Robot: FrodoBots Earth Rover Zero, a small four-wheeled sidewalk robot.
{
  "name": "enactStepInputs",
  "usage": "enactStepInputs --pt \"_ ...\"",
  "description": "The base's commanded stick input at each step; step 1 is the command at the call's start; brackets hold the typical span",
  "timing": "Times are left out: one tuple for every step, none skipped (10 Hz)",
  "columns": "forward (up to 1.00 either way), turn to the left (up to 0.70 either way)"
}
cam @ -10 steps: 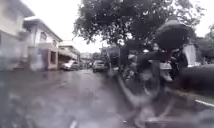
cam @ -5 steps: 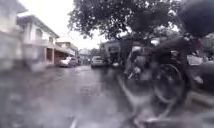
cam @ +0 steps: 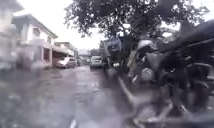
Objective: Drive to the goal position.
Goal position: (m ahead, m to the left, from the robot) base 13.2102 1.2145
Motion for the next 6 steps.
enactStepInputs --pt "1.0 0.27" --pt "1.0 0.27" --pt "1.0 0.27" --pt "1.0 0.27" --pt "1.0 0.27" --pt "1.0 0.0"
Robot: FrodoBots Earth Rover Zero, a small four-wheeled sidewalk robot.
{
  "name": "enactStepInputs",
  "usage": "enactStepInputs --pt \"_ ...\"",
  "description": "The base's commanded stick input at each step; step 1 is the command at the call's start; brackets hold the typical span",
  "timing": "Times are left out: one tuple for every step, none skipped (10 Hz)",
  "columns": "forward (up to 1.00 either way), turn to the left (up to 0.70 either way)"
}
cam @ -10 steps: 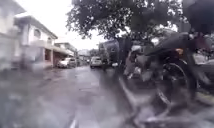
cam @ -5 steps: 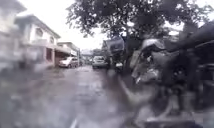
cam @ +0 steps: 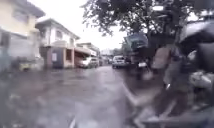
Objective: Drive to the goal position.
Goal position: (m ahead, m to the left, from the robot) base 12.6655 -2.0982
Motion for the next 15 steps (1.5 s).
enactStepInputs --pt "1.0 0.0" --pt "1.0 0.0" --pt "1.0 0.0" --pt "1.0 -0.27" --pt "1.0 -0.27" --pt "1.0 -0.27" --pt "1.0 -0.27" --pt "1.0 -0.27" --pt "1.0 -0.27" --pt "1.0 -0.07" --pt "1.0 0.0" --pt "1.0 0.0" --pt "1.0 0.0" --pt "1.0 0.0" --pt "1.0 0.0"
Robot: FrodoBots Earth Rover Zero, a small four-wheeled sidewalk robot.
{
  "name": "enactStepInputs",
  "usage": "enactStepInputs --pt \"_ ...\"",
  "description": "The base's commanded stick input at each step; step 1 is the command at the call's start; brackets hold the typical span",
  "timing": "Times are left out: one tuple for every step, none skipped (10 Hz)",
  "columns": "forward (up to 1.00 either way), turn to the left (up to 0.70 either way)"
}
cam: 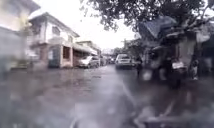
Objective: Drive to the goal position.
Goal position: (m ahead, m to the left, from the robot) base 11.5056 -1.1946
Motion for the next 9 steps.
enactStepInputs --pt "1.0 0.0" --pt "1.0 0.0" --pt "1.0 0.0" --pt "1.0 0.08" --pt "1.0 0.27" --pt "1.0 0.22" --pt "1.0 0.0" --pt "1.0 0.0" --pt "1.0 0.0"
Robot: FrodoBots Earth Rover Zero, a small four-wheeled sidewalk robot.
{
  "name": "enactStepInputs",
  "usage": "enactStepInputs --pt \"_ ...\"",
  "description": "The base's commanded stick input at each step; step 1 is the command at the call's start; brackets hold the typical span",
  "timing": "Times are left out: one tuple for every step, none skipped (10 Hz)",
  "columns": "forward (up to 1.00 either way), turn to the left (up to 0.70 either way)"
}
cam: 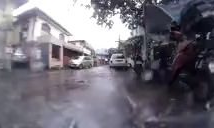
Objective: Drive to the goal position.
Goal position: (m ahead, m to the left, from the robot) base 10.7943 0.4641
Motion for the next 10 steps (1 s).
enactStepInputs --pt "1.0 0.0" --pt "1.0 0.0" --pt "1.0 0.0" --pt "1.0 0.0" --pt "1.0 0.0" --pt "1.0 0.0" --pt "1.0 0.0" --pt "1.0 0.0" --pt "1.0 0.0" --pt "1.0 0.0"
